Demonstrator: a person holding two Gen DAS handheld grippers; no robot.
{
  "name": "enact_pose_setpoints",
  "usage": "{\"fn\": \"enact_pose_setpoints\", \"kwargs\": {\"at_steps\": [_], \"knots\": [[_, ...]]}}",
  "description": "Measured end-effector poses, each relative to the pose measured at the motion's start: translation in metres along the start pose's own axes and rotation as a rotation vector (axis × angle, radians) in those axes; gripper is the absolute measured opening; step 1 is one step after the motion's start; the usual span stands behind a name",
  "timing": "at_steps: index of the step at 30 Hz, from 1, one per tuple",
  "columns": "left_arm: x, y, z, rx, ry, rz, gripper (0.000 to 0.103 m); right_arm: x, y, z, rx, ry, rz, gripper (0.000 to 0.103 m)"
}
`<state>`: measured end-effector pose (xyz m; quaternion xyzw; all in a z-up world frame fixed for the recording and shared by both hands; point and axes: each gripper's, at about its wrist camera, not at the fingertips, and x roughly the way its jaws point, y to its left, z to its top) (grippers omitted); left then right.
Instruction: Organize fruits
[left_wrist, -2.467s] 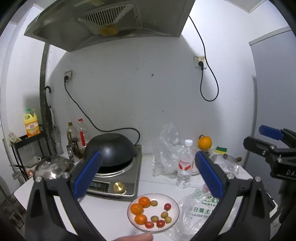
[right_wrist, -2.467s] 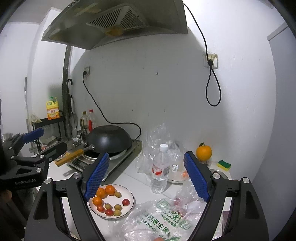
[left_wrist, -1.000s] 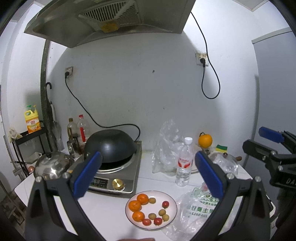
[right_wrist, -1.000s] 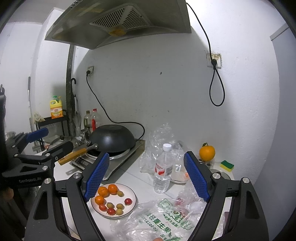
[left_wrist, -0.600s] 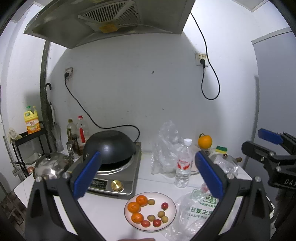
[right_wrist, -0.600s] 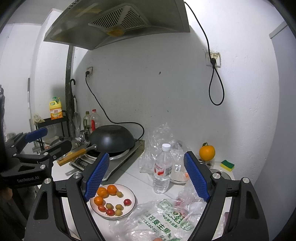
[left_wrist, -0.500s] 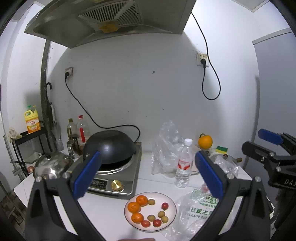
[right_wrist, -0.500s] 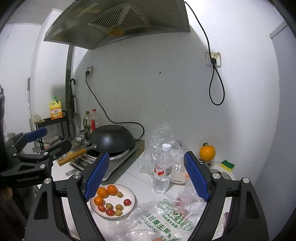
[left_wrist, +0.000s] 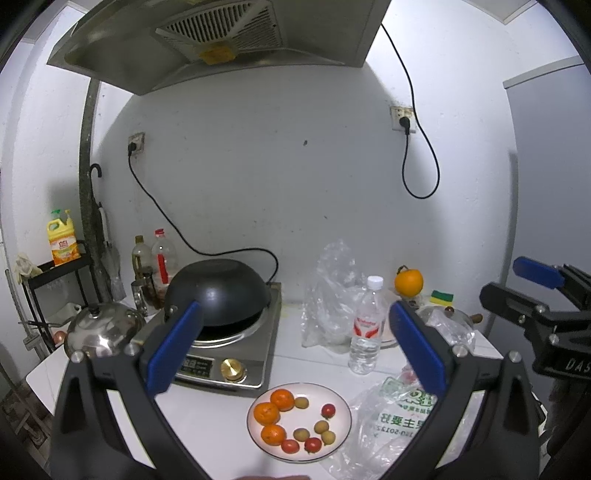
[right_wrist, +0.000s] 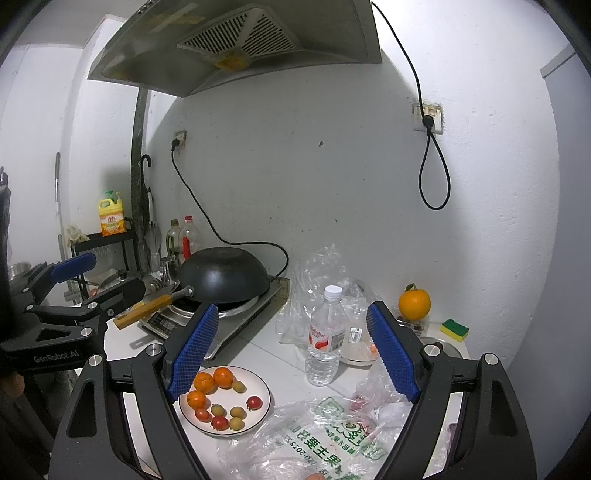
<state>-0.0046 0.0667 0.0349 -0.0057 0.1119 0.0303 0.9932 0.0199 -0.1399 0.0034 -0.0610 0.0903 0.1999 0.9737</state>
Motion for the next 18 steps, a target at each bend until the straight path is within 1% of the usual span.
{"fn": "enact_pose_setpoints", "kwargs": {"at_steps": [14, 18], "knots": [[0.012, -0.009, -0.003, 0.004, 0.015, -0.021, 0.102, 0.010, -0.006, -0.003, 0.012, 0.011, -0.004, 0.085], [0.017, -0.008, -0.005, -0.004, 0.023, -0.024, 0.102, 0.016, -0.008, -0.005, 0.013, 0.028, -0.004, 0.085]]}}
